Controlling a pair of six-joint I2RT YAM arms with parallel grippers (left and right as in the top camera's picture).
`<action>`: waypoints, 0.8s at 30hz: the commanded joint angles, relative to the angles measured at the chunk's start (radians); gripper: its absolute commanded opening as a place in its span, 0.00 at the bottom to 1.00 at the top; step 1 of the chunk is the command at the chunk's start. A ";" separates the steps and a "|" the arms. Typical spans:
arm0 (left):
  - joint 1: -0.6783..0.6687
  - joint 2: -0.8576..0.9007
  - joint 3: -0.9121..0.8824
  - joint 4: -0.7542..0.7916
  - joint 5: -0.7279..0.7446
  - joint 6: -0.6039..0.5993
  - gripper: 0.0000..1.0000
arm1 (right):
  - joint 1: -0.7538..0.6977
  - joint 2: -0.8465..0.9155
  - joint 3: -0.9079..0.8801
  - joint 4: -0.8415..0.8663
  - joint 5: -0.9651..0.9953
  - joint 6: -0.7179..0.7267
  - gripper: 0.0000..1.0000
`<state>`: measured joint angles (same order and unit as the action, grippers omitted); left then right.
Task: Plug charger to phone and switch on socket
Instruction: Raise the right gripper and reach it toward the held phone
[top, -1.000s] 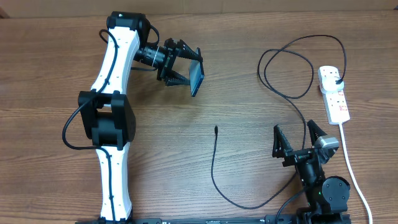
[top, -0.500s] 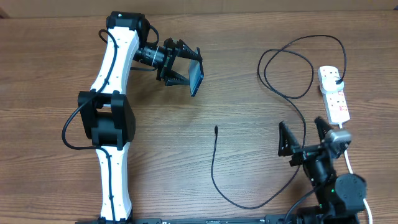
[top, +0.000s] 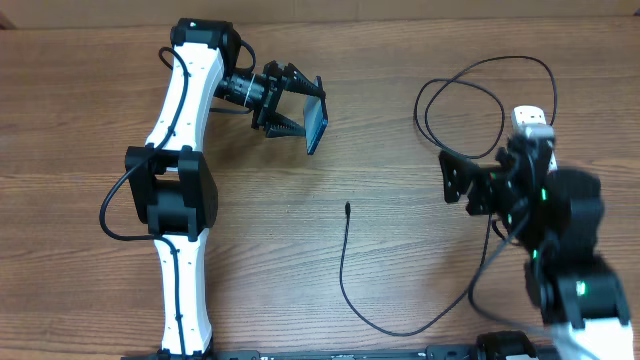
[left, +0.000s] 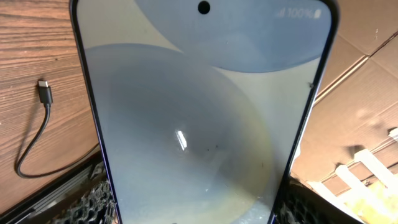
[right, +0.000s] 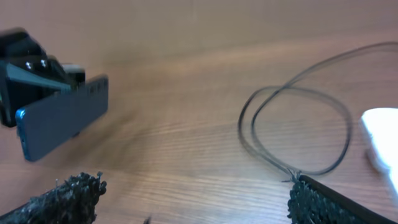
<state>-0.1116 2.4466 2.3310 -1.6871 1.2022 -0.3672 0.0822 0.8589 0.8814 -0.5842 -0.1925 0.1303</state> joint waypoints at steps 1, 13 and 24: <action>0.001 0.005 0.030 -0.003 0.042 -0.024 0.04 | 0.006 0.132 0.132 -0.063 -0.103 0.001 1.00; 0.001 0.005 0.030 0.003 -0.074 -0.156 0.04 | 0.006 0.475 0.341 -0.117 -0.417 0.138 1.00; -0.004 0.005 0.030 0.027 -0.301 -0.396 0.04 | 0.014 0.544 0.333 -0.071 -0.464 0.423 1.00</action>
<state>-0.1116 2.4466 2.3310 -1.6569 0.9604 -0.6632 0.0875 1.3876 1.1919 -0.6586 -0.6315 0.4759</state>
